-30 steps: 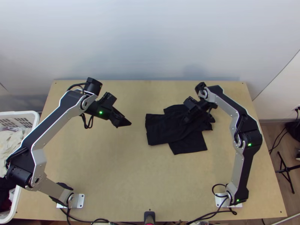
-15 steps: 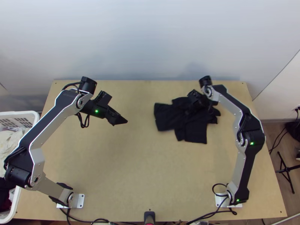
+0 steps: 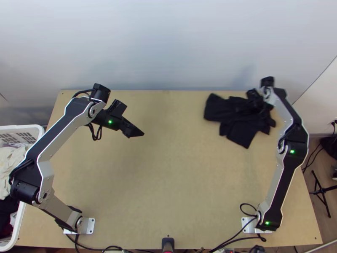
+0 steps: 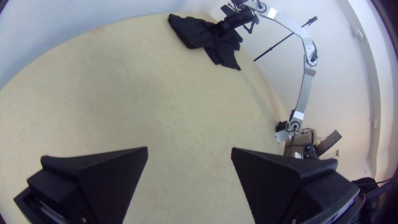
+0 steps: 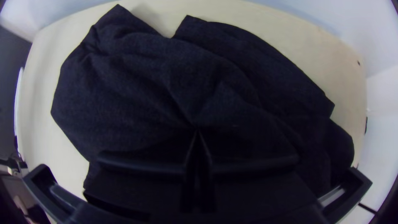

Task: Fold the t-shirt

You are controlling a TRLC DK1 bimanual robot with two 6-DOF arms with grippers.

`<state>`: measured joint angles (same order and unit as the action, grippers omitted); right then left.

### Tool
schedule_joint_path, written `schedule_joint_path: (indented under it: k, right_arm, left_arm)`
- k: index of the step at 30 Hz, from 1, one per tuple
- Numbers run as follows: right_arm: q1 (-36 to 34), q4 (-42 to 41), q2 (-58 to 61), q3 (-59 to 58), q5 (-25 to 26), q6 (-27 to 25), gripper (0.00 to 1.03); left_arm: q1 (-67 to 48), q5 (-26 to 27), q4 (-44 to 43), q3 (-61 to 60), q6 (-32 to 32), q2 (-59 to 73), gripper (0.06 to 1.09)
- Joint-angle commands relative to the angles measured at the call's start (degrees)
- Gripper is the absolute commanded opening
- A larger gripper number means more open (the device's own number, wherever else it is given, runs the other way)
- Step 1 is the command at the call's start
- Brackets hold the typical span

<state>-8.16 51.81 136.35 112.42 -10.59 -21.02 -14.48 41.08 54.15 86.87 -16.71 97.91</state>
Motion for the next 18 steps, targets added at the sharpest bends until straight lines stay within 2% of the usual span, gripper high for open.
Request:
schedule_joint_path:
  k: [1, 7, 11, 13, 18]
  right_arm:
    - [-8.45, 5.23, 6.2, 11.33, 2.33, 6.25, 0.03]
    - [-12.05, 8.92, 7.17, 14.84, 6.81, 12.75, 0.03]
    - [-13.98, 11.47, 6.56, 15.02, 7.43, 16.53, 0.03]
    - [-14.25, 13.93, 6.03, 14.67, 10.41, 18.73, 0.03]
    - [-16.01, 14.55, 3.04, 11.07, 14.11, 23.21, 0.03]
  left_arm:
    - [-0.02, -0.04, 0.61, 1.28, -0.25, 1.32, 1.04]
    - [0.42, -0.04, 1.31, 1.55, -0.96, 1.41, 1.04]
    - [0.59, -0.04, 2.71, 2.07, -2.01, 1.41, 1.04]
    - [0.77, -0.04, 3.15, 2.16, -2.36, 1.32, 1.04]
    - [1.47, 0.05, 5.53, 2.34, -4.82, 0.79, 1.04]
